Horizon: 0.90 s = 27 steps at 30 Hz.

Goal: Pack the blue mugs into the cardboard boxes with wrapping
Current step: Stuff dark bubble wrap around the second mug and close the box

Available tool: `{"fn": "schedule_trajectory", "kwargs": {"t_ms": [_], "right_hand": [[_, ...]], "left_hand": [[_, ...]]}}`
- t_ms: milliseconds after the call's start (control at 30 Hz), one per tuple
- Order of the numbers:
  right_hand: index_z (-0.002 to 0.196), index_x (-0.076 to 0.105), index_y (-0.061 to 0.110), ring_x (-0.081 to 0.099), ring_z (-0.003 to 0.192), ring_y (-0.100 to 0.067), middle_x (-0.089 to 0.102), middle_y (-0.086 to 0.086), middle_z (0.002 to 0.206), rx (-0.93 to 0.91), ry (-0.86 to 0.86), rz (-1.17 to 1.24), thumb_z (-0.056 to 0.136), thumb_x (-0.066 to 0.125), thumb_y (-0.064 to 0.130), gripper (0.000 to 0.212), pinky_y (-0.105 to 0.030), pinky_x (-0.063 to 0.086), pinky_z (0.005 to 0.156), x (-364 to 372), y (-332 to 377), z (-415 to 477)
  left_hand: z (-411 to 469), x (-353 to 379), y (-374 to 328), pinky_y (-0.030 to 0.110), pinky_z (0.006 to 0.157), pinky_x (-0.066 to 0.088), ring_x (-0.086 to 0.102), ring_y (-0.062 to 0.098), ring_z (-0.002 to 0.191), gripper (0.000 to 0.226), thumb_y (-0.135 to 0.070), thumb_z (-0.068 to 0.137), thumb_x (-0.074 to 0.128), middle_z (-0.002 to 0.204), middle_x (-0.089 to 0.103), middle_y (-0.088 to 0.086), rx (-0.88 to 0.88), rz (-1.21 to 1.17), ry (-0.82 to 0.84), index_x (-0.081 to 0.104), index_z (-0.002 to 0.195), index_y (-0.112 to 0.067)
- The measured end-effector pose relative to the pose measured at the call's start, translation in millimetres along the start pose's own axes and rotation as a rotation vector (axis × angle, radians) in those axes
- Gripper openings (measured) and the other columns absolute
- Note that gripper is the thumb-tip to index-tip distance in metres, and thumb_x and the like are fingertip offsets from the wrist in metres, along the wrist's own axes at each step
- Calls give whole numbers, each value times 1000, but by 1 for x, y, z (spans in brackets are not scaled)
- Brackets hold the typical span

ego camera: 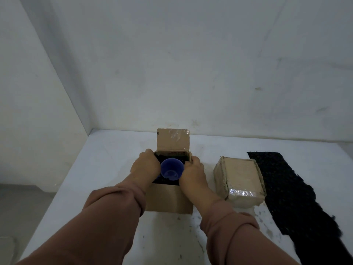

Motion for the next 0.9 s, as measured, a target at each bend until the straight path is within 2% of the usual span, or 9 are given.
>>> {"fn": "schedule_trajectory", "kwargs": {"t_ms": [100, 200, 333, 400, 500, 600, 667, 767, 900], "right_hand": [[134, 42, 17, 44, 109, -19, 39, -7, 135, -62, 89, -61, 97, 38, 19, 38, -29, 39, 94, -11, -1, -7], [130, 48, 6, 39, 122, -25, 40, -12, 135, -111, 118, -153, 91, 47, 9, 39, -26, 36, 99, -31, 0, -15], [117, 59, 3, 48, 112, -26, 54, -13, 121, -191, -50, -107, 91, 46, 9, 31, -27, 38, 89, -76, -15, -19], [98, 67, 6, 52, 96, -22, 60, -9, 101, -176, -192, -15, 86, 49, 5, 22, -28, 40, 81, -109, -38, -20], [86, 69, 14, 50, 84, -17, 56, 0, 89, 31, -375, 82, 84, 48, 11, 20, -23, 33, 70, -161, -102, -20], [102, 66, 13, 57, 96, -27, 61, -10, 110, 305, -210, -115, 89, 48, 15, 23, -24, 35, 69, -187, -185, -20], [114, 60, 11, 53, 108, -29, 52, -13, 124, 374, -9, -275, 88, 55, 22, 29, -27, 42, 80, -189, -228, -28], [120, 52, 13, 43, 117, -29, 43, -12, 128, 295, 122, -504, 87, 56, 35, 41, -31, 41, 91, -182, -261, -40], [113, 60, 10, 45, 111, -28, 49, -12, 121, 183, 41, -516, 92, 47, 22, 27, -29, 39, 81, -180, -276, -41]], "left_hand": [[-16, -9, -3, 38, 81, 44, 52, 34, 106, 35, -21, 85, 56, 119, 48, 14, 23, 80, -114, 45, 116, -8], [-36, -12, -27, 35, 85, 42, 51, 32, 105, 39, -22, 85, 54, 121, 50, 14, 187, 148, -213, 46, 121, -8], [-68, 4, -88, 38, 86, 48, 55, 32, 106, 23, -18, 90, 51, 116, 58, 15, 344, -97, -10, 54, 111, -9], [-93, 18, -117, 36, 88, 50, 59, 27, 103, 19, -12, 91, 50, 114, 61, 12, 438, -179, 116, 57, 109, -13], [-126, 52, -153, 25, 78, 45, 55, 15, 93, 25, -16, 93, 48, 111, 58, 2, 507, -254, 230, 57, 116, -17], [-154, 95, -183, 21, 70, 40, 51, 10, 82, 22, -20, 93, 48, 101, 57, -2, 544, -305, 340, 59, 112, -18], [-170, 126, -200, 21, 67, 41, 50, 10, 76, 23, -18, 94, 46, 97, 56, -1, 541, -329, 445, 59, 114, -18], [-184, 161, -219, 27, 75, 43, 52, 15, 85, 29, -16, 96, 43, 113, 58, 7, 504, -275, 602, 54, 123, -15], [-187, 187, -234, 28, 80, 43, 55, 20, 99, 36, -19, 96, 43, 126, 54, 6, 291, -216, 716, 48, 132, -16]]}}
Point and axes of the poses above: each hand's wrist, its own z-axis towards the middle knuckle, its own x-axis out of the palm, y = z × x, the point moved 2 cm from there along z, towards the middle knuckle
